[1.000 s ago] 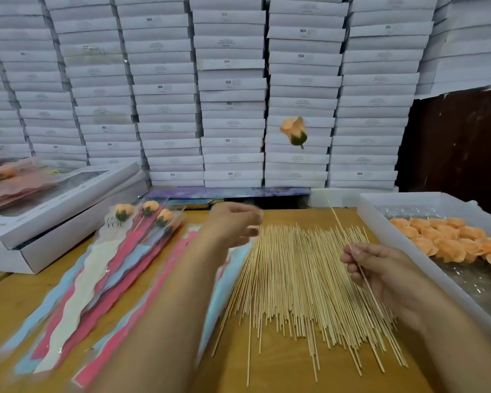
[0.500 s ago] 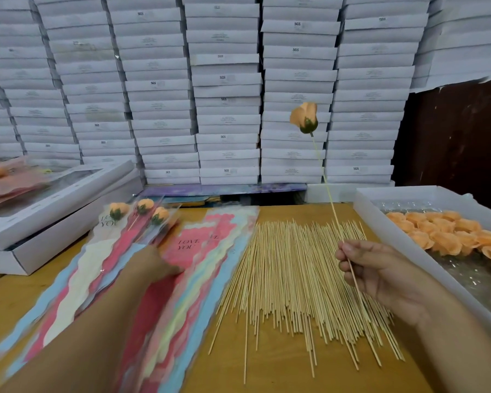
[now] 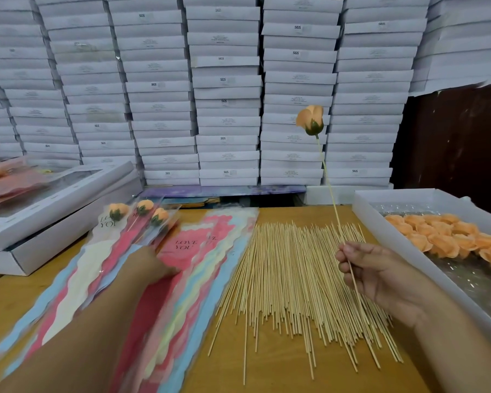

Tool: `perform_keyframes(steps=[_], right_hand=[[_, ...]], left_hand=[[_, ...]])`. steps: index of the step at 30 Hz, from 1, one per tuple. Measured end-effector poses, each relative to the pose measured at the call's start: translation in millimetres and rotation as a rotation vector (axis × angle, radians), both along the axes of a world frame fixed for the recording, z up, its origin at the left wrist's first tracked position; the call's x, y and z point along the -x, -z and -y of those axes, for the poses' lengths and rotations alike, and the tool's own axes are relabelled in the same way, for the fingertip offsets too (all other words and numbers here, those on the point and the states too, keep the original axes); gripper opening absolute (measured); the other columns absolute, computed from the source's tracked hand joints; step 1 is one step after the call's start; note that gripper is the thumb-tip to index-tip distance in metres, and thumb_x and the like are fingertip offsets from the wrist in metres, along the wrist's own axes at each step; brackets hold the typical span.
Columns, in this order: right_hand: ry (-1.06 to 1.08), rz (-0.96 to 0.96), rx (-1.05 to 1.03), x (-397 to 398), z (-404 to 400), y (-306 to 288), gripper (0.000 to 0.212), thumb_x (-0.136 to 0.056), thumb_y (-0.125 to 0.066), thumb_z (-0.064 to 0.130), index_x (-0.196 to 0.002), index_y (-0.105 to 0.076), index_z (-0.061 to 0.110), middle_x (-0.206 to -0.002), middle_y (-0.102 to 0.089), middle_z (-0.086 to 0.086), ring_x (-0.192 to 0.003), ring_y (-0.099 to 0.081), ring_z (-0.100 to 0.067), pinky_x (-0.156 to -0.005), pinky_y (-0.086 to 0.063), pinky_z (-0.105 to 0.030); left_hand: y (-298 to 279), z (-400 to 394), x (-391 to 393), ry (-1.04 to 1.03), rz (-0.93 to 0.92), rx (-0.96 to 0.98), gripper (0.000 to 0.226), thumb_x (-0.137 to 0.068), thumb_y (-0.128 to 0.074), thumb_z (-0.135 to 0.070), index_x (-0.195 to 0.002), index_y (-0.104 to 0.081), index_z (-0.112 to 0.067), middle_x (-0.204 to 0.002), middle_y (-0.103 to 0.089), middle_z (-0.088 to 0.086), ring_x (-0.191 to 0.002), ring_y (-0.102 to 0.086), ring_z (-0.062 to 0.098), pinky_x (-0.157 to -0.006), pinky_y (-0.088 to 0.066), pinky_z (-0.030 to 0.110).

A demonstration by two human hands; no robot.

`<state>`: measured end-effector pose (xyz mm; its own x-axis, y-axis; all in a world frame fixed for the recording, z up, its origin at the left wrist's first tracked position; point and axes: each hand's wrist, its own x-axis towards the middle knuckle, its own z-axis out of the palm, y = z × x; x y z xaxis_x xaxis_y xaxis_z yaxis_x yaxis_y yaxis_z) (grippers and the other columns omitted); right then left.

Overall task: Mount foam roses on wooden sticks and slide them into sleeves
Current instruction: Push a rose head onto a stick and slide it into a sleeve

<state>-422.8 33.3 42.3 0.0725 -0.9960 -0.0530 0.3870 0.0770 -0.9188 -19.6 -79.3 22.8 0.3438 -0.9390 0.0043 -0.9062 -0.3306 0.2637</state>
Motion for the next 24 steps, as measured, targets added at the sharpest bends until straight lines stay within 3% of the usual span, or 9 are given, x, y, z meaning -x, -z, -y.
perform_keyframes(steps=[4, 6, 10, 12, 14, 16, 18, 24], right_hand=[[0.021, -0.008, 0.003, 0, 1, 1, 0.012, -0.073, -0.069, 0.007, -0.085, -0.074, 0.006, -0.076, -0.069, -0.008, -0.059, -0.064, -0.012, -0.049, -0.055, -0.022], [0.028, -0.005, 0.006, 0, 1, 1, 0.014, -0.073, -0.069, 0.007, -0.086, -0.073, 0.006, -0.076, -0.069, -0.008, -0.059, -0.064, -0.011, -0.049, -0.055, -0.022], [0.026, -0.001, 0.008, 0, 0, 0, 0.012, -0.073, -0.069, 0.007, -0.082, -0.076, 0.008, -0.076, -0.069, -0.008, -0.059, -0.064, -0.011, -0.05, -0.055, -0.022], [0.02, 0.001, 0.011, 0, 0, 0, 0.01, -0.073, -0.069, 0.007, -0.079, -0.077, 0.009, -0.076, -0.069, -0.008, -0.059, -0.063, -0.011, -0.05, -0.055, -0.022], [0.01, 0.003, 0.012, 0, 0, 0, 0.01, -0.073, -0.069, 0.007, -0.078, -0.078, 0.01, -0.076, -0.068, -0.008, -0.06, -0.063, -0.011, -0.05, -0.055, -0.022], [-0.004, 0.007, 0.011, 0, -1, -1, 0.01, -0.073, -0.07, 0.008, -0.078, -0.078, 0.011, -0.078, -0.069, -0.007, -0.062, -0.063, -0.012, -0.051, -0.055, -0.022], [-0.012, -0.005, 0.003, 0, -1, -1, 0.011, -0.073, -0.072, 0.009, -0.082, -0.078, 0.012, -0.08, -0.069, -0.007, -0.064, -0.064, -0.012, -0.052, -0.055, -0.022], [0.005, -0.019, -0.013, 1, -1, 1, 0.022, -0.071, -0.073, 0.008, -0.093, -0.074, 0.007, -0.081, -0.069, -0.007, -0.062, -0.061, -0.011, -0.047, -0.052, -0.02]], left_hand=[[2, -3, -1, 0.005, -0.038, 0.118, 0.027, -0.087, -0.071, -0.031, -0.087, -0.059, -0.007, -0.086, -0.064, 0.009, -0.08, -0.058, 0.026, -0.062, -0.041, 0.032], [1, -3, -1, -0.002, -0.096, 0.132, 0.026, -0.087, -0.072, -0.024, -0.099, -0.061, -0.004, -0.096, -0.066, 0.012, -0.085, -0.057, 0.028, -0.069, -0.046, 0.033], [-5, -3, 0, -0.065, -0.336, 0.098, 0.066, -0.076, -0.084, -0.01, -0.134, -0.055, 0.001, -0.126, -0.062, 0.018, -0.106, -0.058, 0.032, -0.082, -0.043, 0.032], [-4, -2, -1, -0.071, -0.455, 0.111, 0.072, -0.076, -0.083, -0.005, -0.14, -0.05, 0.001, -0.136, -0.058, 0.02, -0.11, -0.057, 0.034, -0.084, -0.045, 0.035], [-3, -2, -3, -0.08, -0.544, 0.13, 0.054, -0.081, -0.079, -0.003, -0.13, -0.058, 0.002, -0.123, -0.062, 0.022, -0.092, -0.058, 0.031, -0.072, -0.045, 0.034], [-4, -2, -6, -0.09, -0.587, 0.167, 0.011, -0.086, -0.072, -0.002, -0.095, -0.065, -0.002, -0.094, -0.063, 0.019, -0.069, -0.053, 0.026, -0.061, -0.04, 0.03], [-6, -1, -6, -0.083, -0.644, 0.157, 0.01, -0.089, -0.068, -0.001, -0.081, -0.062, -0.004, -0.076, -0.056, 0.016, -0.057, -0.047, 0.022, -0.053, -0.039, 0.029], [-16, -4, 0, -0.094, -0.622, 0.2, 0.021, -0.083, -0.079, -0.004, -0.07, -0.062, -0.003, -0.06, -0.059, 0.011, -0.051, -0.054, 0.021, -0.03, -0.039, 0.018]])
